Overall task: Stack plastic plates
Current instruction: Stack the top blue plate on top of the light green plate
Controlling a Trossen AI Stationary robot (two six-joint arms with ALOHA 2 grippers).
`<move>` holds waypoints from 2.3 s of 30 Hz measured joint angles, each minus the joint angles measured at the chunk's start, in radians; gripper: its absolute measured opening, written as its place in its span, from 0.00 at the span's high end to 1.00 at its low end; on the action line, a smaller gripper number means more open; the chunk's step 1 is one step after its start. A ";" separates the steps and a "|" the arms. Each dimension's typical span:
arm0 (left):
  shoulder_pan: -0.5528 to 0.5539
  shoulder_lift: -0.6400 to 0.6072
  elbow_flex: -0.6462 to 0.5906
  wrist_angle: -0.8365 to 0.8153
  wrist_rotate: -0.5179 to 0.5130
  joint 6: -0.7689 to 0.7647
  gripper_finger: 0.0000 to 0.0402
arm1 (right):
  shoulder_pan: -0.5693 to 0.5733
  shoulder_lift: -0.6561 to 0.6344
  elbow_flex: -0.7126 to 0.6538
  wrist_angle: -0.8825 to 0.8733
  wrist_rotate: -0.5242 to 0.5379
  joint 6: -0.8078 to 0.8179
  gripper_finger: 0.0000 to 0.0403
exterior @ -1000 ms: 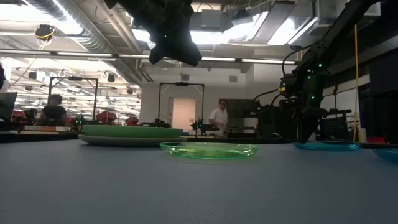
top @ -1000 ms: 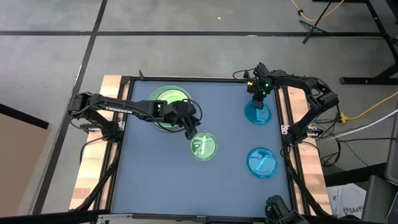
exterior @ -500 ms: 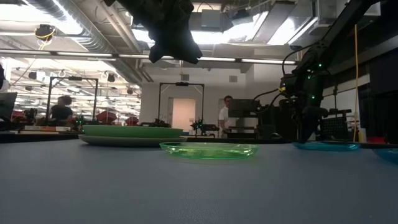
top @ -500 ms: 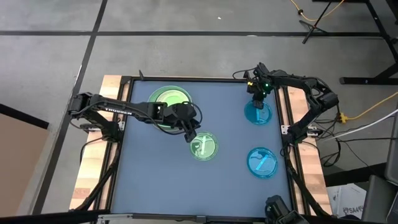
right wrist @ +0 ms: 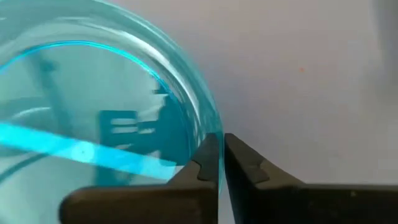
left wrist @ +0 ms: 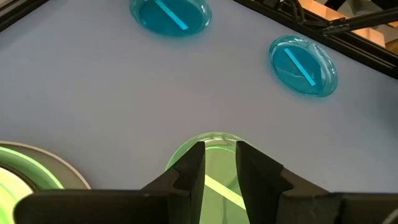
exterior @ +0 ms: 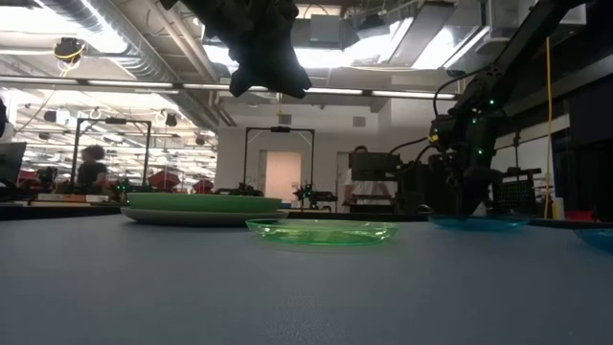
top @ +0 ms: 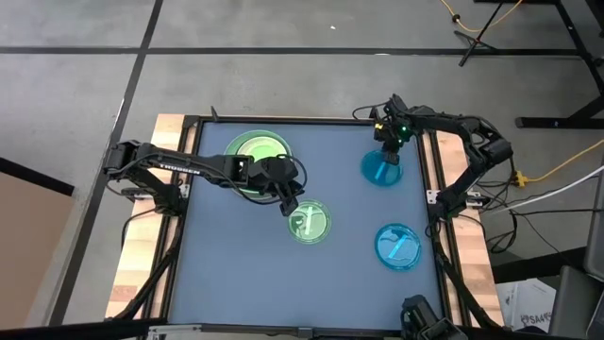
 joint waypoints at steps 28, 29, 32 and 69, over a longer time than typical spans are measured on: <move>0.000 0.000 0.000 0.002 -0.078 0.000 0.79 | 0.065 0.001 0.004 -0.005 -0.156 0.031 1.00; 0.000 0.000 0.000 0.003 -0.091 0.000 0.79 | 0.080 0.001 0.003 -0.002 -0.156 0.031 1.00; 0.000 0.000 0.000 0.003 -0.121 0.000 0.79 | 0.124 0.001 0.003 0.010 -0.156 0.034 1.00; 0.111 0.199 0.001 0.184 -0.238 -0.118 0.79 | 0.474 0.001 0.003 0.337 -0.093 0.423 1.00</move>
